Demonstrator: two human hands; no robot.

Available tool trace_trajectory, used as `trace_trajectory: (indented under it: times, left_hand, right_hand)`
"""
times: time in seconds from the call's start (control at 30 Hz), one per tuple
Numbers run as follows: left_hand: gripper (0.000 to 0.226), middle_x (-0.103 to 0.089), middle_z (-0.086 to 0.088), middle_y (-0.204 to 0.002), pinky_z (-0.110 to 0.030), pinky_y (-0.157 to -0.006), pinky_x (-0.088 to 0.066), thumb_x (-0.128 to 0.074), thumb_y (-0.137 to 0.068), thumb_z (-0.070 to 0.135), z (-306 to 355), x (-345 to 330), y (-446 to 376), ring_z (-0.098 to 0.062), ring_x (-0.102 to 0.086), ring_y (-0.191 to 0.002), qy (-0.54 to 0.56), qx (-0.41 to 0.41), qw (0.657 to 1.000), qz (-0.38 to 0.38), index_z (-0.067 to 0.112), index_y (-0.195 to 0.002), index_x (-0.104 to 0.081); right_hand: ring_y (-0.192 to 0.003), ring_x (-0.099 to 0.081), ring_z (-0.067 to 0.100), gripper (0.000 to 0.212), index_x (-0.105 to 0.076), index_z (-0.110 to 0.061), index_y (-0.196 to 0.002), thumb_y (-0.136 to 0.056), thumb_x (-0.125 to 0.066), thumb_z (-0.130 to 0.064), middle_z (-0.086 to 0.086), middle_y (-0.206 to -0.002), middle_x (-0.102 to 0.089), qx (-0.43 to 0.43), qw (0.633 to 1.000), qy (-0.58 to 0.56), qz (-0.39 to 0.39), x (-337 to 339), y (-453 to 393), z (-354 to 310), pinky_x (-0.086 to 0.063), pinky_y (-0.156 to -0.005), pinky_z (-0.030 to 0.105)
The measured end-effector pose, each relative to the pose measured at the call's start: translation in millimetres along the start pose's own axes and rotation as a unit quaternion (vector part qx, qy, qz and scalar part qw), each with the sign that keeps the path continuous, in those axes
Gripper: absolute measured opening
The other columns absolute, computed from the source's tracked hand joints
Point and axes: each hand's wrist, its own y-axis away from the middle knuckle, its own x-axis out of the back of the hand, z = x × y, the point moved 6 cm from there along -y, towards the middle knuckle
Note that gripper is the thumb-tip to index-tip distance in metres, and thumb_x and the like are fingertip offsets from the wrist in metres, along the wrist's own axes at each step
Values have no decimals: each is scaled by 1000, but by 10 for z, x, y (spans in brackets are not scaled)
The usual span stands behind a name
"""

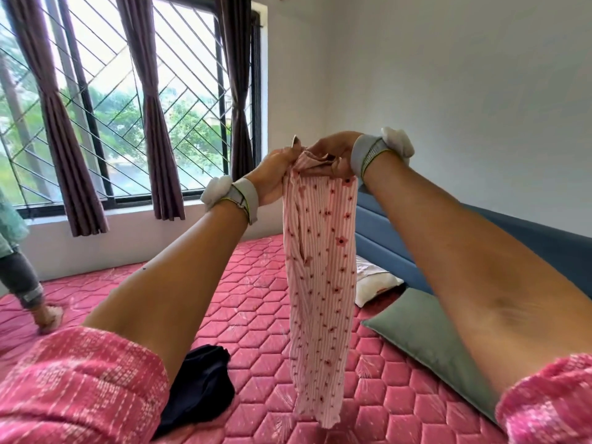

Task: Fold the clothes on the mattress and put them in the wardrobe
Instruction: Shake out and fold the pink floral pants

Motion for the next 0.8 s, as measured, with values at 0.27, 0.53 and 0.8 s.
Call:
trace_trajectory:
  times: [0.27, 0.53, 0.8]
  left_hand:
    - [62, -63, -8, -99, -35, -84, -56, -66, -78, -2, 176, 23, -78, -17, -65, -88, -149, -68, 986, -12, -2, -135, -42]
    - [36, -57, -12, -96, -36, -73, -55, -41, -89, -12, 195, 85, -131, -24, -59, -85, 14, -53, 998, 2, 12, -113, -51]
    - [41, -57, -12, -91, -33, -64, -58, -58, -82, 8, 80, 208, 36, -22, -63, -74, -17, 6, 1000, 25, 3, -119, -42]
  right_hand:
    - [-53, -63, 22, 11, -55, -4, -85, -84, -48, -13, 10, -70, -62, 41, 990, -116, 69, 90, 136, -146, -56, -46, 32]
    - [-100, -54, 35, 69, -61, -14, -115, -85, -34, -71, 19, -115, -54, 421, 610, 480, 470, 231, 411, -219, -45, -78, 40]
    - [-86, -63, 35, 78, -56, -14, -77, -70, -33, -88, 20, -91, -68, 358, 718, 543, 249, 120, 155, -192, -35, -64, 31]
